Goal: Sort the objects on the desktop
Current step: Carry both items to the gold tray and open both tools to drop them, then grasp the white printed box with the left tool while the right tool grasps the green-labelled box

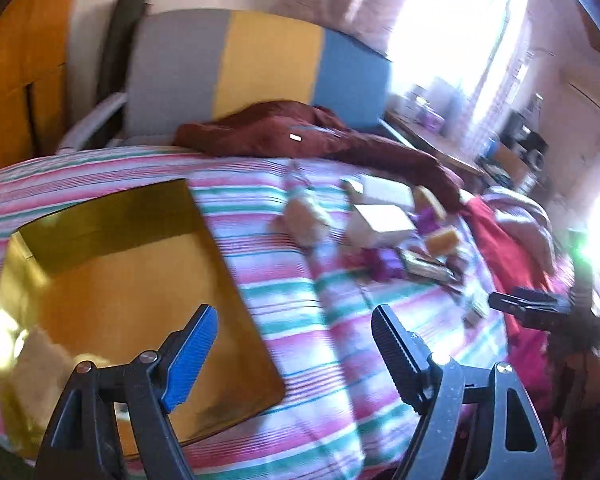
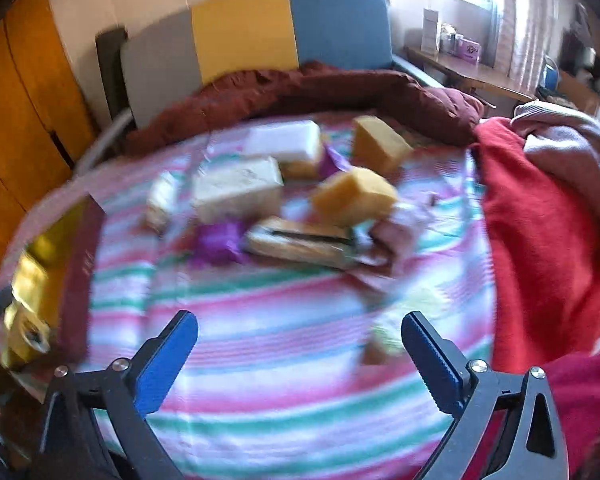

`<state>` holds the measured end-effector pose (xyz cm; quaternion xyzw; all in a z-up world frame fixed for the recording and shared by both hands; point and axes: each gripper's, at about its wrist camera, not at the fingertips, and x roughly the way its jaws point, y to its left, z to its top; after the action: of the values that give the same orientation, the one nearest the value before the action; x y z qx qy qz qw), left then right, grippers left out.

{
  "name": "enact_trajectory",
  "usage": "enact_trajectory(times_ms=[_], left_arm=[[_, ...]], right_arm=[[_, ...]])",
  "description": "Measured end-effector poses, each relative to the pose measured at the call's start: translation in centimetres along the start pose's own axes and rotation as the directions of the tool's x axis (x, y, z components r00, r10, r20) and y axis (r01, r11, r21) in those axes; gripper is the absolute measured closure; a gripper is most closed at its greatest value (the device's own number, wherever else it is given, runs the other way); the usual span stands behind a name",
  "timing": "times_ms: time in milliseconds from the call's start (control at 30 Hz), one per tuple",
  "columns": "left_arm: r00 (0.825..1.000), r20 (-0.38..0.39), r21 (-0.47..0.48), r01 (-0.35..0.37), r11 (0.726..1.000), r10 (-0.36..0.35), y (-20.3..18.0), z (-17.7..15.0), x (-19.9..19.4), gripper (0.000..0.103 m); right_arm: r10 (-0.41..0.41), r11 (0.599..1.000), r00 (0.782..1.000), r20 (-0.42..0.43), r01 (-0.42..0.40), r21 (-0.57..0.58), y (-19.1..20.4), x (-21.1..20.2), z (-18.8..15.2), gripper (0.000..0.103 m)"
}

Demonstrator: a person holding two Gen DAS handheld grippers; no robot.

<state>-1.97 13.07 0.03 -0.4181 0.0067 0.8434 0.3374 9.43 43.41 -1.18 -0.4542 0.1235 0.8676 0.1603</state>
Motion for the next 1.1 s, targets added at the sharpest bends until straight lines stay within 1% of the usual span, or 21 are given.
enact_trajectory(times_ms=[33,133,233,367,433,500,567,600,667,700,733,767,833,933,1100], left_arm=[[1.000,-0.007,0.018,0.019,1.000,-0.019,-0.6,0.1,0.2,0.022],[0.996,-0.045,0.071,0.076,0.995,-0.073,-2.3,0.3,1.4,0.022],[0.993,-0.072,0.150,0.107,0.983,-0.097,-4.1,0.4,2.3,0.022],[0.985,-0.120,0.210,0.151,0.966,-0.128,-5.9,0.8,3.9,0.022],[0.979,-0.149,0.222,0.169,0.960,-0.138,-6.4,1.1,4.7,0.022],[0.975,-0.165,0.229,0.184,0.956,-0.148,-6.8,1.7,5.5,0.022],[0.971,-0.181,0.242,0.196,0.950,-0.154,-7.1,2.3,6.2,0.022],[0.970,-0.188,0.248,0.200,0.948,-0.155,-7.3,2.7,6.6,0.022],[0.967,-0.198,0.267,0.209,0.941,-0.159,-7.9,3.4,7.3,0.022],[0.967,-0.200,0.277,0.211,0.937,-0.158,-8.2,3.7,7.7,0.022],[0.967,-0.203,0.292,0.212,0.933,-0.156,-8.5,4.1,8.1,0.022],[0.966,-0.206,0.304,0.212,0.929,-0.153,-8.8,4.3,8.5,0.022],[0.968,-0.210,0.335,0.206,0.919,-0.140,-9.4,4.9,9.4,0.022],[0.971,-0.215,0.398,0.189,0.898,-0.109,-10.3,5.7,11.0,0.022],[0.972,-0.223,0.481,0.178,0.859,-0.076,-11.6,7.5,13.5,0.022]], right_arm=[[-0.009,1.000,1.000,-0.027,0.008,-0.029,-0.6,0.1,0.1,0.000],[-0.051,0.984,0.994,-0.102,0.033,-0.174,-2.0,1.1,0.3,0.000],[-0.106,0.959,0.978,-0.180,0.054,-0.277,-3.4,2.9,0.4,0.000],[-0.107,0.946,0.962,-0.253,0.020,-0.324,-5.1,5.4,1.0,0.000],[-0.112,0.936,0.954,-0.276,0.009,-0.351,-5.4,6.3,1.0,0.000],[-0.112,0.928,0.943,-0.312,-0.013,-0.372,-5.7,7.3,1.0,0.000],[-0.126,0.915,0.936,-0.329,-0.019,-0.403,-5.9,7.9,0.9,0.000],[-0.128,0.914,0.932,-0.340,-0.023,-0.406,-6.0,8.2,0.9,0.000],[-0.132,0.910,0.930,-0.343,-0.024,-0.414,-6.1,8.4,1.0,0.001],[-0.126,0.910,0.932,-0.340,-0.028,-0.414,-6.2,8.3,1.1,0.005],[-0.112,0.913,0.933,-0.341,-0.039,-0.406,-6.3,8.3,1.2,0.011],[-0.101,0.915,0.933,-0.346,-0.049,-0.401,-6.4,8.3,1.2,0.028],[-0.105,0.913,0.931,-0.349,-0.048,-0.405,-6.5,8.2,1.1,0.027],[-0.109,0.913,0.940,-0.324,-0.034,-0.405,-6.6,7.5,1.2,0.027],[-0.069,0.952,0.954,-0.291,-0.024,-0.304,-8.1,6.2,2.0,0.027]])
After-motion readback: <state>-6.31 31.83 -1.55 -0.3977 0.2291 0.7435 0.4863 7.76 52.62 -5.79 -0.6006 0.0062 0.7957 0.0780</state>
